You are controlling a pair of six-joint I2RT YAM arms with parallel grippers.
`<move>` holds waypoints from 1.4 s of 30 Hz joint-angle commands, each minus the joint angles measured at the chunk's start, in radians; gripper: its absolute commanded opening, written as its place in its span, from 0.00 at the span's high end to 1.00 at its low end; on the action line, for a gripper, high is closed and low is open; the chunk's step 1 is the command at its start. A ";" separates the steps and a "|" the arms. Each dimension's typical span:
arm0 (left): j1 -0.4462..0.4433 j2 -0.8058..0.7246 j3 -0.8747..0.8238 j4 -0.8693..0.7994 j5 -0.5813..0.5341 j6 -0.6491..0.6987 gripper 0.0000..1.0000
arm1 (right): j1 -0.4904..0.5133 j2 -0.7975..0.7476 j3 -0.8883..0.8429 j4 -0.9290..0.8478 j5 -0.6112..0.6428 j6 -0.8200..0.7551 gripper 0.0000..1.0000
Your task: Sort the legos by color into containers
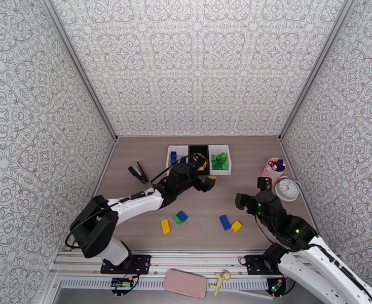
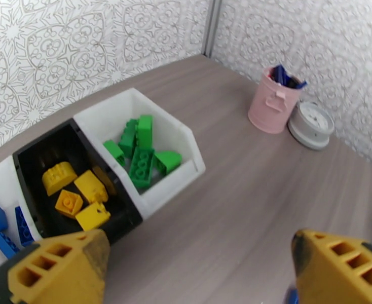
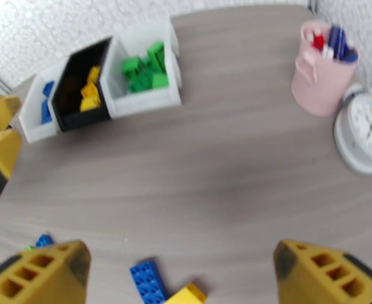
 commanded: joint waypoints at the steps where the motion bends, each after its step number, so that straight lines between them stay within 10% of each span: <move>1: -0.031 -0.067 -0.053 0.026 0.077 0.100 0.00 | -0.004 0.049 0.006 -0.134 -0.049 0.143 0.02; 18: -0.153 -0.224 -0.314 0.140 0.199 0.373 0.00 | 0.000 0.235 -0.123 -0.060 -0.277 0.460 0.11; 42: -0.166 -0.289 -0.352 0.113 0.170 0.369 0.00 | -0.001 0.473 -0.165 0.108 -0.351 0.412 0.47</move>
